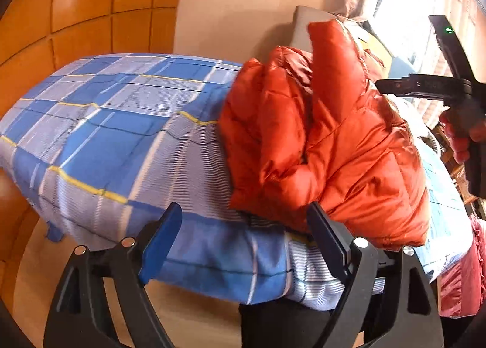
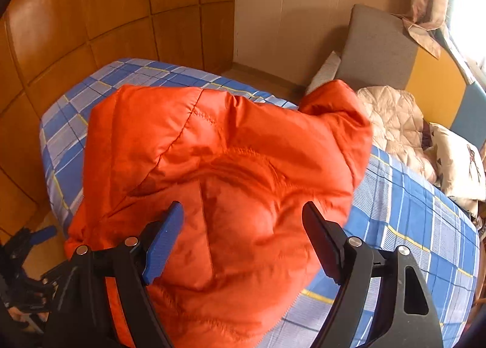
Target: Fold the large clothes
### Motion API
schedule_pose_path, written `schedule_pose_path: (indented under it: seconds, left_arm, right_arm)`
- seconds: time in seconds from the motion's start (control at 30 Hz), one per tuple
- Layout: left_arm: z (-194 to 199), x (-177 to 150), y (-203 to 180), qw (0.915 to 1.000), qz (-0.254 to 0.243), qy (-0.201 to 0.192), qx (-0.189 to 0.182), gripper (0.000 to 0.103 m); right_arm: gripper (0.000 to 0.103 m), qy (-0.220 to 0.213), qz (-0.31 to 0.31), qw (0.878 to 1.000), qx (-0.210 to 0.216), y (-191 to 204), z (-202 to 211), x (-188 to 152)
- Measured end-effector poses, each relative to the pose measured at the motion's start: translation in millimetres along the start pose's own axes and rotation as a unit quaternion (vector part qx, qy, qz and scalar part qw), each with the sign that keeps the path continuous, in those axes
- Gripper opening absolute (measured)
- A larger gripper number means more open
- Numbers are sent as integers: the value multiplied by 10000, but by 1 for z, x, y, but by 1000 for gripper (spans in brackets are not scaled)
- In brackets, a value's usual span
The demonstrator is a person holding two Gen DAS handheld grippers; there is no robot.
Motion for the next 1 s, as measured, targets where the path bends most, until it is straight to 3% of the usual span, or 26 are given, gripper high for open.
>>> schedule_pose_path:
  seconds: [0.13, 0.3, 0.43, 0.63, 0.83, 1.0]
  left_arm:
    - [13, -6, 25, 9990, 280, -16, 335, 85]
    - [31, -13, 60, 9962, 491, -104, 706, 85]
    - [37, -17, 77, 9945, 528, -144, 898, 84]
    - [42, -20, 89, 9932, 625, -170, 964, 83]
    - [53, -13, 81, 9943, 566, -346, 836, 84]
    - [57, -11, 72, 9954, 445, -458, 717, 84]
  right_arm:
    - [80, 84, 196, 9995, 251, 15, -13, 15]
    - [80, 687, 654, 9950, 307, 33, -46, 20]
    - [80, 1248, 1124, 9857, 128, 50, -76, 17]
    - [79, 1650, 1535, 9739, -281, 68, -107, -2]
    - [79, 1337, 1453, 9791, -481, 65, -79, 6]
    - [79, 933, 1272, 9872, -244, 53, -42, 7]
Point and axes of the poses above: each gripper's, at about its wrist camera, not at the fingertips, and z roughly against the way its jaws point, y to its left, x to its top, the point moved 8 cm from there along -z, roughly the way its jaws point, and after that the axes turned 2 degrees about -x, right-handed, at the moved point
